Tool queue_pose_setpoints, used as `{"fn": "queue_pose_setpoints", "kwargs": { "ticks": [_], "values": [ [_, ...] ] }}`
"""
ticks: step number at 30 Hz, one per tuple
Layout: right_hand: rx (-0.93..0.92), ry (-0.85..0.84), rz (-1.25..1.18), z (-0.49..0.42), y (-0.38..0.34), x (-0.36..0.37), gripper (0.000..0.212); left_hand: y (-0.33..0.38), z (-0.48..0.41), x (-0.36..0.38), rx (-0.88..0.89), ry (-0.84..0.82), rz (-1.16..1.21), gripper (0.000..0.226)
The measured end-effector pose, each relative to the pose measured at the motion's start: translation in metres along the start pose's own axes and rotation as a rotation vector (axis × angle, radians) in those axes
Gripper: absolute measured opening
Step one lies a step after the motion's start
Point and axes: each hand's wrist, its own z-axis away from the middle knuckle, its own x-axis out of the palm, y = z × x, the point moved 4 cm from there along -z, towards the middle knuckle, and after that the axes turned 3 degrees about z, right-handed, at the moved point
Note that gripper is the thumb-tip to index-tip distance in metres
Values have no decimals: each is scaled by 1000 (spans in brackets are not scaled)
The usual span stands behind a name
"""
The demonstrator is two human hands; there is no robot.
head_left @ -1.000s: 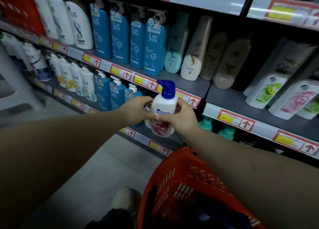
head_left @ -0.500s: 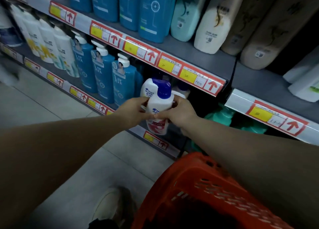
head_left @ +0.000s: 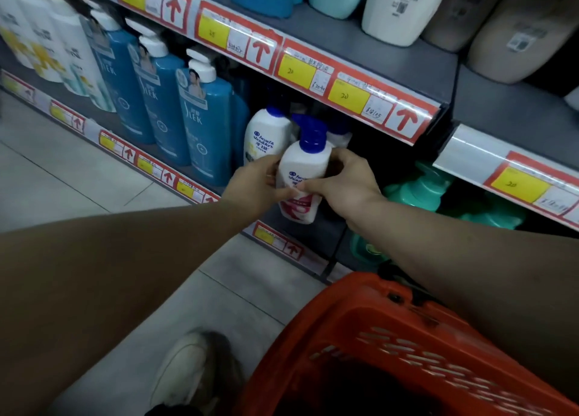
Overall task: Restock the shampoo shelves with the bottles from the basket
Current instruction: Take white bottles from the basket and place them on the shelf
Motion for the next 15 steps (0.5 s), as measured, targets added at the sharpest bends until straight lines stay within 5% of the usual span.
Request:
{"fn": "queue_pose_setpoints", "kwargs": {
  "ticks": [4, 10, 15],
  "values": [
    [74, 44, 50, -2, 3, -5, 74, -3, -2, 11, -47, -36, -2, 47],
    [197, -2, -63, -8, 9, 7, 140, -7, 6, 36, -159, -7, 65, 56],
    [184, -64, -290, -10, 11, 10, 105, -18, 5, 54, -278, 20, 155, 72]
  ]
}}
